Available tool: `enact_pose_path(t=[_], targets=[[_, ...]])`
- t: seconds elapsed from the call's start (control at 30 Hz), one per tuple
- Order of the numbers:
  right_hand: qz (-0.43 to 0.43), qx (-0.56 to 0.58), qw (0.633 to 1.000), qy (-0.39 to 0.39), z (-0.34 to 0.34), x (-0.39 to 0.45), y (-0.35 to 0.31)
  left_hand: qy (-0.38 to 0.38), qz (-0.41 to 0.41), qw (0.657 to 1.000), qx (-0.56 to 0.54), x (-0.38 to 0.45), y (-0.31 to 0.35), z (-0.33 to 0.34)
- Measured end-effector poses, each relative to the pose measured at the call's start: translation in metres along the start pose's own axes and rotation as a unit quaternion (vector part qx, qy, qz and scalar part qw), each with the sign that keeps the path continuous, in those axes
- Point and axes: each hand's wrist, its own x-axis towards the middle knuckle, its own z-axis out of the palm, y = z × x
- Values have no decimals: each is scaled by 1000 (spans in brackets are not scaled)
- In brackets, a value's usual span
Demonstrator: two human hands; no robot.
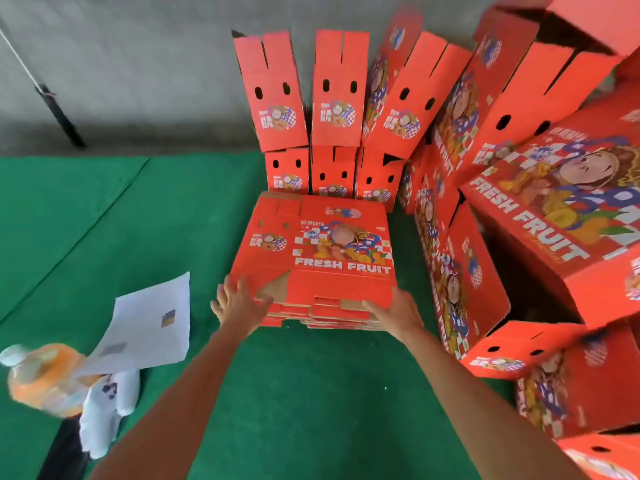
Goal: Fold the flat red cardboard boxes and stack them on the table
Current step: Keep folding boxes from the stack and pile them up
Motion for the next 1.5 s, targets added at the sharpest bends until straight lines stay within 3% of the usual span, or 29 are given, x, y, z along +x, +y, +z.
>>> enact_pose_path(t=[0.2, 0.33, 0.43, 0.5, 0.6, 0.73, 0.83, 0.9, 1.07, 1.13, 1.2, 1.27, 1.33, 1.37, 1.43, 1.5], targets=[[2, 7, 1000, 21, 11, 7, 7, -2, 22, 1000, -14, 22, -23, 0], [-12, -134, 989, 65, 16, -3, 2, 43, 51, 998, -5, 14, -27, -8], [30, -240, 968, 70, 17, -19, -3, 100, 70, 986, -109, 1, -25, -23], [29, -261, 965, 5, 15, -32, -6, 144, 59, 961, -229, -5, -21, -42], [66, -153, 973, -161, 4, -56, -24, 182, 88, 921, -332, -13, -10, -82], [128, -45, 958, -251, -9, -87, -59, 231, 209, 880, -358, -30, 30, -131], [128, -4, 951, -281, -11, -123, -87, 240, 116, 856, -444, -42, 75, -161], [122, 44, 954, -269, 0, -149, -99, 215, 73, 876, -426, -50, 100, -171], [36, 237, 931, -275, 16, -180, -128, 132, 123, 907, -381, -87, 132, -160], [-17, 223, 944, -242, -6, -175, -142, 152, 172, 913, -338, -100, 142, -167], [-106, 170, 968, -152, -39, -164, -152, 154, 235, 913, -297, -108, 156, -181], [-173, 96, 980, 21, -76, -152, -155, 134, 310, 911, -238, -117, 169, -204], [-215, 8, 943, 254, -114, -139, -154, 101, 398, 889, -203, -130, 179, -222], [-215, -18, 919, 331, -129, -133, -150, 77, 429, 878, -198, -138, 183, -226], [-182, -4, 917, 355, -148, -128, -136, 44, 458, 868, -190, -150, 185, -225], [-165, 110, 941, 273, -148, -133, -117, 61, 476, 864, -151, -156, 184, -214]])
